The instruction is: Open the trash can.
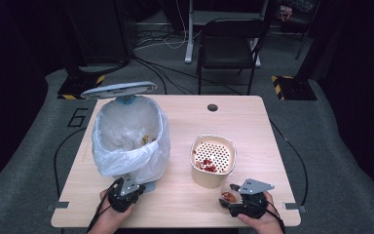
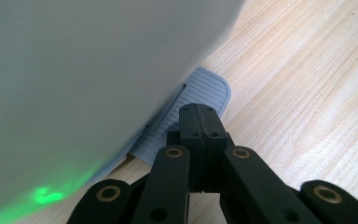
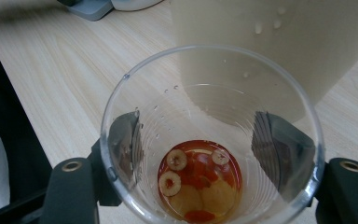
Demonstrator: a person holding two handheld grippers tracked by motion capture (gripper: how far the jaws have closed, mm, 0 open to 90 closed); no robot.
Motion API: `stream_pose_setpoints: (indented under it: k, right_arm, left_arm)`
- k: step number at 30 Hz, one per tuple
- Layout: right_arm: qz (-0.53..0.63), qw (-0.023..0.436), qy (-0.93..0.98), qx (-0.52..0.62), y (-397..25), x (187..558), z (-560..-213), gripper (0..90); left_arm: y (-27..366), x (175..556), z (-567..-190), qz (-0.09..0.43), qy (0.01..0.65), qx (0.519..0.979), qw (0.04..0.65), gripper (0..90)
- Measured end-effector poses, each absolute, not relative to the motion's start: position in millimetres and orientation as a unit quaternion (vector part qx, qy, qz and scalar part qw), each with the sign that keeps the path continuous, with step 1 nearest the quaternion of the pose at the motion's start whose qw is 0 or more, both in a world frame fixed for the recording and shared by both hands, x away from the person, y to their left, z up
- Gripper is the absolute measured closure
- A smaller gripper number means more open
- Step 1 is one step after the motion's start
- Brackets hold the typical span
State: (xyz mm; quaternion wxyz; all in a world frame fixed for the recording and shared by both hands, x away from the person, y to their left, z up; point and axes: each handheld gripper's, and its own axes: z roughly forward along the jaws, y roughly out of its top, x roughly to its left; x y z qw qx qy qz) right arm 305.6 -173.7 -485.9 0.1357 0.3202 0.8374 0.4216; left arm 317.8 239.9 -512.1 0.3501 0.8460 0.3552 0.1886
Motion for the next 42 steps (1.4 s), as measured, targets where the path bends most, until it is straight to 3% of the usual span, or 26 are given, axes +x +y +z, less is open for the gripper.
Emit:
stream_pose_setpoints:
  k: [15,42]
  right_arm:
    - [0.434,0.142,0.827,0.327,-187,308,-476,39.5]
    - [0.420,0.175,0.833,0.316,-218,331,-440,42.1]
  left_arm:
    - [240,318,-512,0.189,0.355,0.846,0.350,90.0]
    - [240,318,-512,0.189,0.354,0.846,0.350,90.0]
